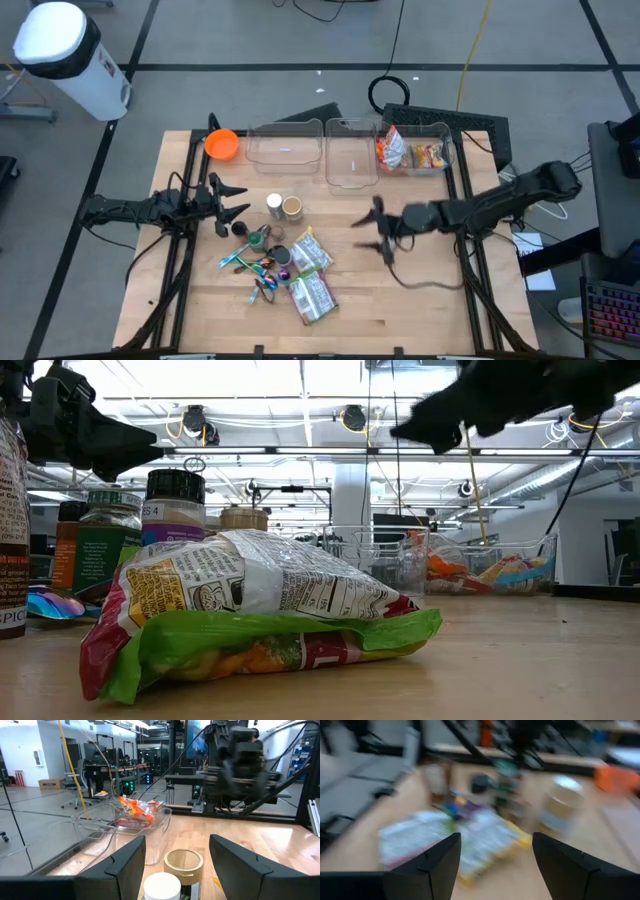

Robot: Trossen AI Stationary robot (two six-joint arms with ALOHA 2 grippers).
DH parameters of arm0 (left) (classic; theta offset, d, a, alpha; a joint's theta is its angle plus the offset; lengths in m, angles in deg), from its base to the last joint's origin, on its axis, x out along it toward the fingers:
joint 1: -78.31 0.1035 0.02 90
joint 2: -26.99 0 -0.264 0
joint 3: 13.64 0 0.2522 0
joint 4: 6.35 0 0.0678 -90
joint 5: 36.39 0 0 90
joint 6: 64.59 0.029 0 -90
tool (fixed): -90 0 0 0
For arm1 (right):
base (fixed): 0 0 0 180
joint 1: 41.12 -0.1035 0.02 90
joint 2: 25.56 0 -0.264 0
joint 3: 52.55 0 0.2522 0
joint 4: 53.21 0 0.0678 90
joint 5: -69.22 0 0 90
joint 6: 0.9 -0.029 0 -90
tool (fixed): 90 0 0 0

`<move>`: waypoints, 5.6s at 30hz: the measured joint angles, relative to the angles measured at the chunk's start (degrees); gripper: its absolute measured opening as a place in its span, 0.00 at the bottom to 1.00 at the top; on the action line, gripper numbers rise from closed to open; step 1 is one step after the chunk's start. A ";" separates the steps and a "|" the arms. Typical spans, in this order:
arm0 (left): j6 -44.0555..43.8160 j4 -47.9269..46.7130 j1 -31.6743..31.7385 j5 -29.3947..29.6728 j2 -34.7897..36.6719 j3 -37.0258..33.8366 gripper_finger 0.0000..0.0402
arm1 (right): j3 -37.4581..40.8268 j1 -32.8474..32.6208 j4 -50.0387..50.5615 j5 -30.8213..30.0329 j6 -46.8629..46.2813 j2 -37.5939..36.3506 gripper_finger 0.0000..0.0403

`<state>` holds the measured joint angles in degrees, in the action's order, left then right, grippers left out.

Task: Pick & Place Food Item
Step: Put the green noodle pack into the right transparent bin

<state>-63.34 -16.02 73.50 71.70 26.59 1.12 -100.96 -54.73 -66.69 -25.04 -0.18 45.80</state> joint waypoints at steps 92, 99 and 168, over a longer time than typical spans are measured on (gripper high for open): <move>0.00 0.00 0.02 0.00 0.00 0.00 0.57 | -28.55 -9.18 32.37 -0.64 -0.11 24.72 0.00; -0.01 0.00 0.00 0.00 -0.01 0.00 0.57 | -22.57 -9.40 33.91 -5.19 -2.13 15.96 0.00; 0.00 0.00 0.00 0.00 0.00 0.00 0.57 | -1.10 56.39 52.71 -34.49 -4.17 -28.50 0.00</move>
<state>-63.34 -16.02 73.49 71.70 26.59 1.12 -102.06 1.66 -13.98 -59.53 -4.35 17.29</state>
